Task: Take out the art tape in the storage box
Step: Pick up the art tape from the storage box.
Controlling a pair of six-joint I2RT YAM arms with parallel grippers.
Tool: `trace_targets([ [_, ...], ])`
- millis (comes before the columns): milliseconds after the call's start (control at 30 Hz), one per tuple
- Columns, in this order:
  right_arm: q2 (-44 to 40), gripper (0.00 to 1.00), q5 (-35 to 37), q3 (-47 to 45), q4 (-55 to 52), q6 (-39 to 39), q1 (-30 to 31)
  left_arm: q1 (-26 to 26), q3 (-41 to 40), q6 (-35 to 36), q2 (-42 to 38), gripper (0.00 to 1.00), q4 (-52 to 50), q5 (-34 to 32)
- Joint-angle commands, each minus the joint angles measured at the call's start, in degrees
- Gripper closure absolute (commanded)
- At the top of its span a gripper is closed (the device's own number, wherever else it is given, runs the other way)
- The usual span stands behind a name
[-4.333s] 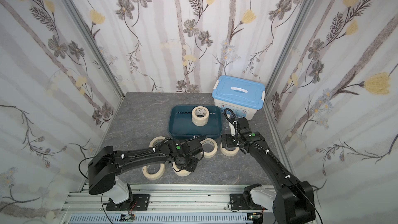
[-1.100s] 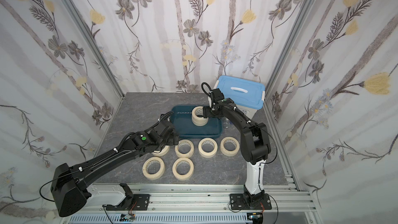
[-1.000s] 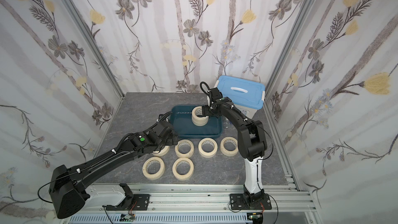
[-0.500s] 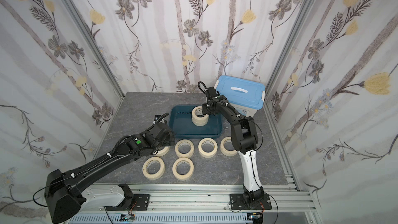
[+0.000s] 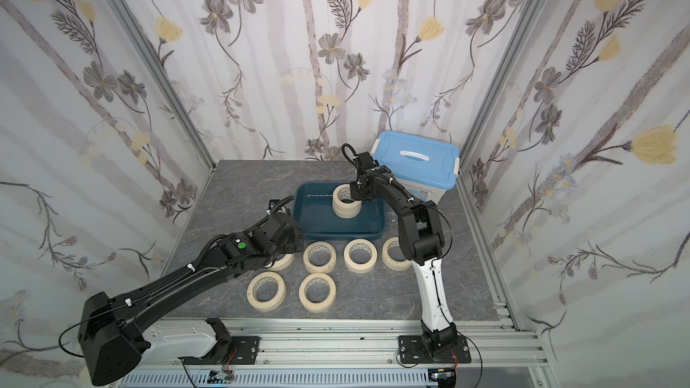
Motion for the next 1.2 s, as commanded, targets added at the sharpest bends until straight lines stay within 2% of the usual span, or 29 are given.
trace_targets([
  [0,-1.5,0.73,0.2,0.4,-1.1,0.5,0.1,-0.1,0.5,-0.3,0.5,0.00,-0.6,-0.8],
  [167,-2.8,0.82,-0.1,0.2,-1.3,0.3,0.1,0.0,0.5,-0.3,0.6,0.00,-0.8,-1.2],
  [567,-10.3,0.82,-1.4,-4.5,-1.9,-0.5,0.8,0.1,0.4,0.1,0.4,0.00,-0.7,-1.4],
  [867,-21.1,0.81,-3.6,-14.6,-1.9,-1.8,1.6,0.1,0.4,0.4,0.8,0.00,-0.2,-1.4],
  [1167,-34.5,0.81,-2.8,-29.2,-1.8,-1.2,2.7,0.1,0.2,2.4,0.5,0.00,1.6,-1.5],
])
